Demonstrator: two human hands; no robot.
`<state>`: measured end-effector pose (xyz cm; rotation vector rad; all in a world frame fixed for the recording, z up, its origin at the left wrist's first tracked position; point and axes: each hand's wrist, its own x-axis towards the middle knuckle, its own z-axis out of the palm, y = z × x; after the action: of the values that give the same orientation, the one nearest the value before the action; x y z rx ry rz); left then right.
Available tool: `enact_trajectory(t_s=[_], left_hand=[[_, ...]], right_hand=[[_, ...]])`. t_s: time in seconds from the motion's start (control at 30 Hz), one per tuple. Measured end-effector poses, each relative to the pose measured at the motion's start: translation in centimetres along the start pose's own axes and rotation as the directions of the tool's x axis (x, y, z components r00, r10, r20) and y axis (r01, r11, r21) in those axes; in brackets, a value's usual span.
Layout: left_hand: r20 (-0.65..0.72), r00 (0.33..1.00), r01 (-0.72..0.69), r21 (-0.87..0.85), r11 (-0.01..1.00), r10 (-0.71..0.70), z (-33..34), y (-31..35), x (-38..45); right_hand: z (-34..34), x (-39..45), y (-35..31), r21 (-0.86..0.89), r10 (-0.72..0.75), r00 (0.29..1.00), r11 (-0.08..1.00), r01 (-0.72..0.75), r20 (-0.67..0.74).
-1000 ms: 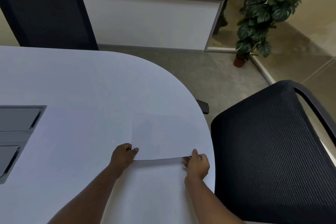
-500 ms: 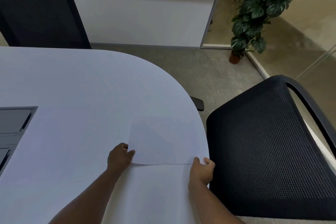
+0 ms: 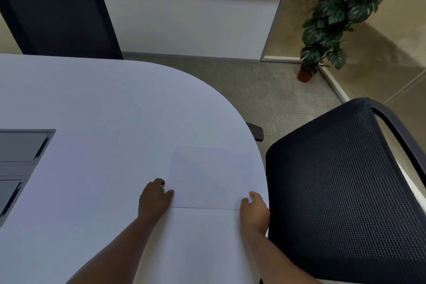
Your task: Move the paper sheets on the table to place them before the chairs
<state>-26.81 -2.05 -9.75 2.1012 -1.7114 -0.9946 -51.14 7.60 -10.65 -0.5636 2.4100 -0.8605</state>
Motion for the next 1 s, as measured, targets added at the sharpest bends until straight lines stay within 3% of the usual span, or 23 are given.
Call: enact_trajectory(t_s=[0.1, 0.2, 0.33, 0.47, 0.77, 1.0], left_hand=[[-0.005, 1.0, 0.006, 0.016, 1.0, -0.006, -0.2, -0.1, -0.1], [-0.024, 1.0, 0.013, 0.026, 1.0, -0.012, -0.7, 0.2, -0.2], [-0.1, 0.995, -0.013, 0.023, 1.0, 0.015, -2.5, 1.7, -0.3], [-0.182, 0.982, -0.051, 0.042, 0.998, 0.058, -5.5, 3.2, -0.6], [-0.341, 0.933, -0.095, 0.066, 0.993, 0.112, -13.3, 4.9, -4.1], [-0.413, 0.893, -0.133, 0.143, 0.981, 0.181, -18.3, 6.1, -8.7]], right_hand=[[-0.4, -0.2, -0.5, 0.003, -0.048, 0.998, 0.999, 0.048, 0.041], [-0.5, -0.3, -1.7, -0.011, -0.187, 0.979, 0.982, 0.189, 0.084], [-0.1, -0.1, -4.9, -0.006, -0.389, 0.912, 0.919, 0.393, 0.126], [0.7, -0.2, -8.4, 0.025, -0.505, 0.847, 0.861, 0.508, 0.164], [1.2, -3.5, -16.6, 0.043, -0.754, 0.63, 0.647, 0.762, 0.187], [-1.9, -7.3, -21.6, 0.061, -0.882, 0.454, 0.463, 0.884, 0.126]])
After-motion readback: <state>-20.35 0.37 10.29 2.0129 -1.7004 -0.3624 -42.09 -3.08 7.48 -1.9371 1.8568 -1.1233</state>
